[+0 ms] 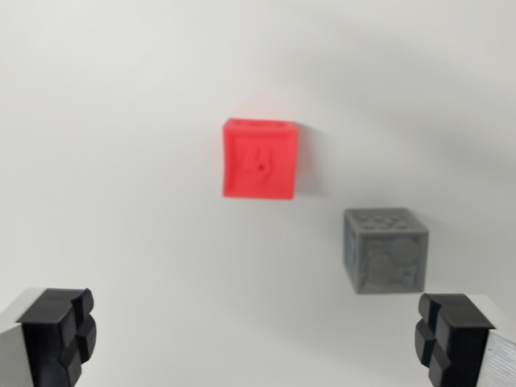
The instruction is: Destack cube
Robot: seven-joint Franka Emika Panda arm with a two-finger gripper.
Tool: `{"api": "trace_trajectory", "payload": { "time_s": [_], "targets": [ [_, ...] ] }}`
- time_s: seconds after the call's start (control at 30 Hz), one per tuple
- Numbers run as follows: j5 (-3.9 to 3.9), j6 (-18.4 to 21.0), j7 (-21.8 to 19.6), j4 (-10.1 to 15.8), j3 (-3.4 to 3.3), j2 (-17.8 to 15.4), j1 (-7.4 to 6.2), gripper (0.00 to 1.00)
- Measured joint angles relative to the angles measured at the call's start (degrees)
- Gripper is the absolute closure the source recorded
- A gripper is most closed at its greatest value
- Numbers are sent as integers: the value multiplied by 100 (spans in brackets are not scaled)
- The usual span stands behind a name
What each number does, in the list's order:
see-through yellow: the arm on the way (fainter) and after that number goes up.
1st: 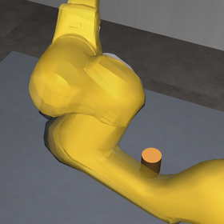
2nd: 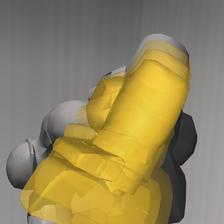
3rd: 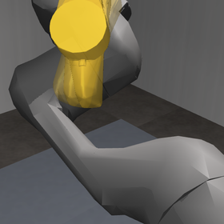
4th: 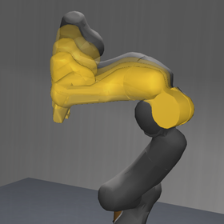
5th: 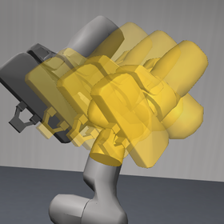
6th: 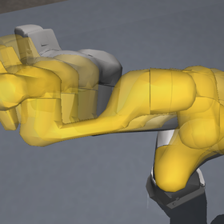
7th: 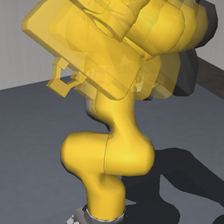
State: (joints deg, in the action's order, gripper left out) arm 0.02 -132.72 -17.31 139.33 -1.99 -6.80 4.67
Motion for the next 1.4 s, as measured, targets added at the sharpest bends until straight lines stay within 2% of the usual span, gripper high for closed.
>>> {"api": "trace_trajectory", "payload": {
  "time_s": [0.43, 0.7, 1.4],
  "targets": [
    [11, 636, -9, -293, 0, -342, 0, 0],
    [14, 882, -12, -427, 0, -450, 0, 0],
    [14, 973, -12, -477, 0, -483, 0, 0]
  ]
}}
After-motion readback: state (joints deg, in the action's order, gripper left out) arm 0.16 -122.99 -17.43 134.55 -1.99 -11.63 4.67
